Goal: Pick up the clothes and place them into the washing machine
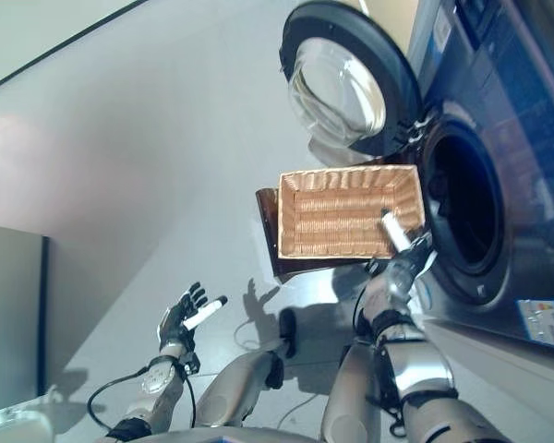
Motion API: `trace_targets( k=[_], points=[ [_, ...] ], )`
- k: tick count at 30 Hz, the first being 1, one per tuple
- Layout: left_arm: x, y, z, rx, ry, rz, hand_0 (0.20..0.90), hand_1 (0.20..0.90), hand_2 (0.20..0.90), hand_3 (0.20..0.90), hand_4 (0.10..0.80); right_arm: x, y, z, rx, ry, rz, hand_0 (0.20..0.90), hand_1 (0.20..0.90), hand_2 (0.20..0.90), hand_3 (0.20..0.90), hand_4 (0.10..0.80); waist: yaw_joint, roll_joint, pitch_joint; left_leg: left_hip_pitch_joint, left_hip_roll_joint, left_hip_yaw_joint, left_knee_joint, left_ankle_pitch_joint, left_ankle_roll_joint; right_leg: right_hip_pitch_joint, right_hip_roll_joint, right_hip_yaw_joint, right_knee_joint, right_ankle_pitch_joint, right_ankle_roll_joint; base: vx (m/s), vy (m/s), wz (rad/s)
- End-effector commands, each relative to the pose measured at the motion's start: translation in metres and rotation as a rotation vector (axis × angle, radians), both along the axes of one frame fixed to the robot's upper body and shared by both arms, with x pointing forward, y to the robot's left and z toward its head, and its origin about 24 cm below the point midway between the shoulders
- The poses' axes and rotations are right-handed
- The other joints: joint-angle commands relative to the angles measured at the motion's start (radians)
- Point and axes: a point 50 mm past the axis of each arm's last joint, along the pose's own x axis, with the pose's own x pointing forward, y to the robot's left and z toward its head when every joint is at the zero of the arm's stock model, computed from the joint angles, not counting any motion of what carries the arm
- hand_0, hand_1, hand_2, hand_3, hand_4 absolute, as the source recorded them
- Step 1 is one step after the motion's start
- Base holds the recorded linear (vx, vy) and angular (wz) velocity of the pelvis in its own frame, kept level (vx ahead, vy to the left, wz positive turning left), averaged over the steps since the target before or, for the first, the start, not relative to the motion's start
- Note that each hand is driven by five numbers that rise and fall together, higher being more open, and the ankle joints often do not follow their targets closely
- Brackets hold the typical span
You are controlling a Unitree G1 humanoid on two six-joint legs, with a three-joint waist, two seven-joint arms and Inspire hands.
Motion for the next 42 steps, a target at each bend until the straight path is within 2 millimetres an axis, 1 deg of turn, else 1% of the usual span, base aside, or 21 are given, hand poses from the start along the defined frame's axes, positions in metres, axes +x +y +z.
trace_targets(
  k=[1,2,3,4,5,6,8,11,12,13,14,15,16,17,18,20,22,23,24,29,42],
  points=[
    [-0.010,0.030,-0.006,0.102,0.056,0.068,0.900,0.900,0.900,0.900,0.800,-0.003,-0.001,0.004,-0.114,-0.057,0.116,0.900,0.900,0.900,0.900,0.800,0.004,-0.065,-0.041,0.008,0.023,-0.001,0.014,-0.012,-0.073,0.203,-0.002,-0.050,-0.186,0.026,-0.001,0.047,-0.047,0.17],
    [-0.010,0.031,-0.006,0.102,0.057,0.068,0.900,0.900,0.900,0.900,0.800,-0.004,-0.001,0.003,-0.114,-0.056,0.117,0.900,0.900,0.900,0.900,0.800,0.003,-0.065,-0.040,0.012,0.023,-0.002,0.012,-0.012,-0.073,0.207,-0.003,-0.052,-0.188,0.026,-0.001,0.051,-0.045,0.20],
    [-0.015,0.034,-0.010,0.114,0.094,0.076,0.900,0.900,0.900,0.900,0.800,-0.013,0.004,-0.008,-0.108,-0.018,0.139,0.900,0.900,0.900,0.900,0.800,-0.001,-0.080,-0.045,0.022,0.025,-0.005,0.005,-0.010,-0.074,0.219,0.000,-0.055,-0.195,0.027,0.000,0.045,-0.033,0.08],
    [-0.020,0.036,-0.013,0.129,0.119,0.078,0.900,0.900,0.900,0.900,0.800,-0.023,0.006,-0.019,-0.113,0.029,0.162,0.900,0.900,0.900,0.900,0.800,-0.003,-0.092,-0.052,0.034,0.026,-0.007,0.002,-0.011,-0.074,0.231,0.002,-0.060,-0.202,0.030,0.001,0.081,-0.058,0.08],
    [-0.027,0.041,-0.017,0.154,0.167,0.069,0.900,0.900,0.900,0.900,0.800,-0.041,0.010,-0.036,-0.130,0.102,0.195,0.900,0.900,0.900,0.900,0.800,-0.009,-0.114,-0.067,0.057,0.031,-0.008,-0.007,-0.012,-0.074,0.255,0.006,-0.065,-0.212,0.033,0.003,0.064,-0.044,0.01],
    [-0.028,0.041,-0.018,0.155,0.168,0.069,0.900,0.900,0.900,0.900,0.800,-0.041,0.010,-0.036,-0.130,0.103,0.195,0.900,0.900,0.900,0.900,0.800,-0.010,-0.115,-0.066,0.060,0.031,-0.008,-0.009,-0.011,-0.074,0.258,0.006,-0.066,-0.213,0.033,0.003,0.067,-0.027,0.04],
    [-0.038,0.045,-0.023,0.204,0.236,0.023,0.900,0.900,0.900,0.900,0.800,-0.070,0.009,-0.061,-0.224,0.295,0.303,0.900,0.900,0.900,0.900,0.800,-0.014,-0.134,-0.088,0.097,0.033,-0.007,-0.025,-0.014,-0.076,0.294,0.010,-0.071,-0.229,0.034,0.007,0.070,-0.017,0.02],
    [-0.051,0.051,-0.029,0.238,0.307,-0.016,0.900,0.900,0.900,0.900,0.800,-0.104,0.010,-0.084,-0.343,0.483,0.471,0.900,0.900,0.900,0.900,0.800,-0.024,-0.152,-0.137,0.138,0.036,-0.002,-0.056,-0.004,-0.078,0.332,0.013,-0.081,-0.259,0.049,0.014,0.057,-0.009,0.07],
    [-0.054,0.053,-0.029,0.243,0.318,-0.021,0.900,0.900,0.900,0.900,0.800,-0.112,0.011,-0.088,-0.346,0.500,0.492,0.900,0.900,0.900,0.900,0.800,-0.025,-0.157,-0.154,0.152,0.035,0.000,-0.067,-0.004,-0.077,0.345,0.014,-0.081,-0.272,0.052,0.016,0.081,-0.006,-0.07],
    [-0.062,0.053,-0.033,0.252,0.353,-0.057,0.900,0.900,0.900,0.900,0.800,-0.139,0.009,-0.101,-0.402,0.634,0.588,0.900,0.900,0.900,0.900,0.800,-0.031,-0.161,-0.180,0.185,0.035,0.005,-0.090,0.000,-0.080,0.372,0.017,-0.084,-0.295,0.063,0.021,0.067,0.000,-0.17],
    [-0.063,0.053,-0.033,0.252,0.353,-0.057,0.900,0.900,0.900,0.900,0.800,-0.139,0.009,-0.102,-0.402,0.634,0.588,0.900,0.900,0.900,0.900,0.800,-0.031,-0.161,-0.180,0.187,0.035,0.005,-0.091,0.001,-0.080,0.374,0.017,-0.085,-0.296,0.063,0.021,0.037,0.002,-0.15],
    [-0.067,0.051,-0.035,0.250,0.378,-0.082,0.900,0.900,0.900,0.900,0.800,-0.149,0.008,-0.106,-0.417,0.675,0.621,0.900,0.900,0.900,0.900,0.800,-0.037,-0.163,-0.193,0.203,0.037,0.011,-0.104,0.003,-0.082,0.388,0.019,-0.082,-0.313,0.069,0.023,0.028,0.002,-0.04],
    [-0.073,0.048,-0.038,0.246,0.407,-0.107,0.900,0.900,0.900,0.900,0.800,-0.175,0.007,-0.116,-0.396,0.768,0.644,0.900,0.900,0.900,0.900,0.800,-0.044,-0.166,-0.218,0.227,0.037,0.015,-0.120,0.005,-0.084,0.411,0.019,-0.085,-0.334,0.072,0.029,0.037,0.000,-0.02],
    [-0.076,0.048,-0.040,0.249,0.425,-0.119,0.900,0.900,0.900,0.900,0.800,-0.186,0.007,-0.120,-0.390,0.807,0.655,0.900,0.900,0.900,0.900,0.800,-0.048,-0.167,-0.227,0.244,0.037,0.017,-0.128,0.007,-0.084,0.423,0.020,-0.086,-0.334,0.069,0.028,0.025,0.001,-0.05],
    [-0.077,0.048,-0.040,0.249,0.425,-0.119,0.900,0.900,0.900,0.900,0.800,-0.186,0.007,-0.120,-0.390,0.808,0.655,0.900,0.900,0.900,0.900,0.800,-0.048,-0.167,-0.226,0.246,0.037,0.017,-0.129,0.007,-0.084,0.425,0.020,-0.086,-0.335,0.069,0.028,0.033,-0.009,-0.06],
    [-0.082,0.046,-0.042,0.248,0.448,-0.145,0.900,0.900,0.900,0.900,0.800,-0.213,0.005,-0.128,-0.382,0.923,0.699,0.900,0.900,0.900,0.900,0.800,-0.050,-0.170,-0.242,0.273,0.041,0.020,-0.148,0.012,-0.085,0.446,0.023,-0.093,-0.327,0.062,0.027,0.059,-0.016,-0.04],
    [-0.085,0.039,-0.044,0.249,0.466,-0.202,0.900,0.900,0.900,0.900,0.800,-0.233,0.004,-0.132,-0.454,1.041,0.829,0.900,0.900,0.900,0.900,0.800,-0.056,-0.169,-0.268,0.304,0.041,0.017,-0.164,0.009,-0.084,0.479,0.023,-0.100,-0.332,0.052,0.028,0.076,-0.005,0.01],
    [-0.085,0.039,-0.044,0.249,0.466,-0.202,0.900,0.900,0.900,0.900,0.800,-0.233,0.004,-0.132,-0.455,1.041,0.829,0.900,0.900,0.900,0.900,0.800,-0.057,-0.169,-0.267,0.305,0.041,0.016,-0.165,0.009,-0.084,0.480,0.023,-0.100,-0.332,0.052,0.028,0.061,-0.005,0.05],
    [-0.086,0.035,-0.046,0.251,0.480,-0.244,0.900,0.900,0.900,0.900,0.800,-0.246,0.000,-0.133,-0.451,1.110,0.855,0.900,0.900,0.900,0.900,0.800,-0.059,-0.169,-0.279,0.319,0.040,0.017,-0.160,0.004,-0.082,0.494,0.021,-0.102,-0.331,0.049,0.029,0.039,-0.008,0.04],
    [-0.086,0.030,-0.046,0.239,0.478,-0.277,0.900,0.900,0.900,0.900,0.800,-0.249,-0.003,-0.133,-0.451,1.129,0.859,0.900,0.900,0.900,0.900,0.800,-0.065,-0.170,-0.300,0.347,0.040,0.018,-0.164,-0.008,-0.079,0.518,0.020,-0.103,-0.333,0.042,0.031,0.027,-0.004,0.06],
    [-0.088,0.023,-0.049,0.257,0.496,-0.361,0.900,0.900,0.900,0.900,0.800,-0.239,-0.006,-0.131,-0.447,1.121,0.821,0.900,0.900,0.900,0.900,0.800,-0.067,-0.161,-0.315,0.385,0.045,0.012,-0.166,-0.022,-0.080,0.558,0.019,-0.116,-0.333,0.026,0.029,0.009,0.000,0.02]
  ],
)
